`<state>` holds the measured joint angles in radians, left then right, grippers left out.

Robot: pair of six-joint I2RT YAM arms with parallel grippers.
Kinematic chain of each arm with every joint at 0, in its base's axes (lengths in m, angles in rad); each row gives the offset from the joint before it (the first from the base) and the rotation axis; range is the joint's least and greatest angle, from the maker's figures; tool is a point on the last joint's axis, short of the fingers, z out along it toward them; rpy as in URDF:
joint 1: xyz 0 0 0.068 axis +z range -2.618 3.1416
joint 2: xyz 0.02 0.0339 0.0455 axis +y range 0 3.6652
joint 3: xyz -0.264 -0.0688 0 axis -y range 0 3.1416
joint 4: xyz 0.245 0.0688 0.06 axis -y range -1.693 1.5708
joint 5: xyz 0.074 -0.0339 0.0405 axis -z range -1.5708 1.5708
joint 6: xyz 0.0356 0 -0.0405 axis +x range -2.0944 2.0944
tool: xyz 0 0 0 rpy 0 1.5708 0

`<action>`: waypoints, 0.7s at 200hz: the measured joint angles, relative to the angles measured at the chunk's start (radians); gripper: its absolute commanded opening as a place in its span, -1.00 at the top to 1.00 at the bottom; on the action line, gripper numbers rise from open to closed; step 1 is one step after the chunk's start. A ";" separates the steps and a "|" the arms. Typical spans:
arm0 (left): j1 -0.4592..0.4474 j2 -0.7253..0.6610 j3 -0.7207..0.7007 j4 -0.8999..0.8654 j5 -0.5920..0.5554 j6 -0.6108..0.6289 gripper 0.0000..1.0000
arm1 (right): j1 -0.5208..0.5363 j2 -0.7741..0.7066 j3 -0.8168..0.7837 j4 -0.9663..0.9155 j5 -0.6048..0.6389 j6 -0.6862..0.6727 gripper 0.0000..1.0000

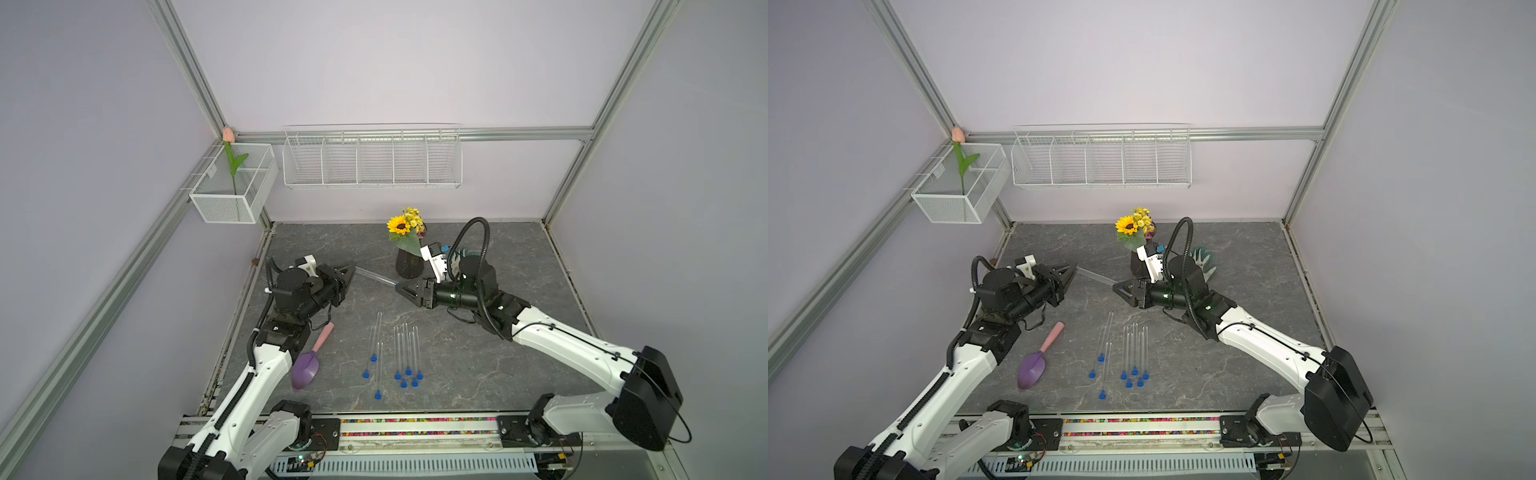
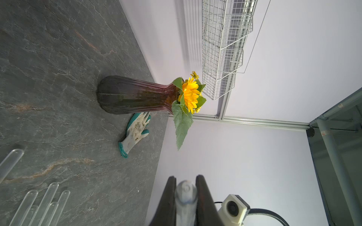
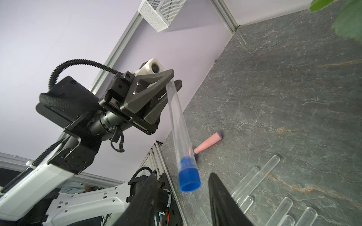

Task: Remove stoppers from test tubes
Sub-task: Open the stopper on the test tube.

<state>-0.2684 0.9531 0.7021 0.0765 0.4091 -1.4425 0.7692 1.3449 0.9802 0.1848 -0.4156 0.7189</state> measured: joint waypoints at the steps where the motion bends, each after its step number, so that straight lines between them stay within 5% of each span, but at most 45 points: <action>1: 0.000 0.000 0.000 0.000 0.000 0.000 1.00 | 0.000 0.000 0.000 0.000 0.000 0.001 0.19; 140: 0.000 0.000 0.000 0.000 0.004 0.000 1.00 | 0.000 0.017 0.000 0.017 0.003 0.014 0.46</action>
<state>-0.2684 0.9531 0.7021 0.0765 0.4133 -1.4425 0.7692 1.3621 0.9802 0.2020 -0.4122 0.7330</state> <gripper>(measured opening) 0.145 0.284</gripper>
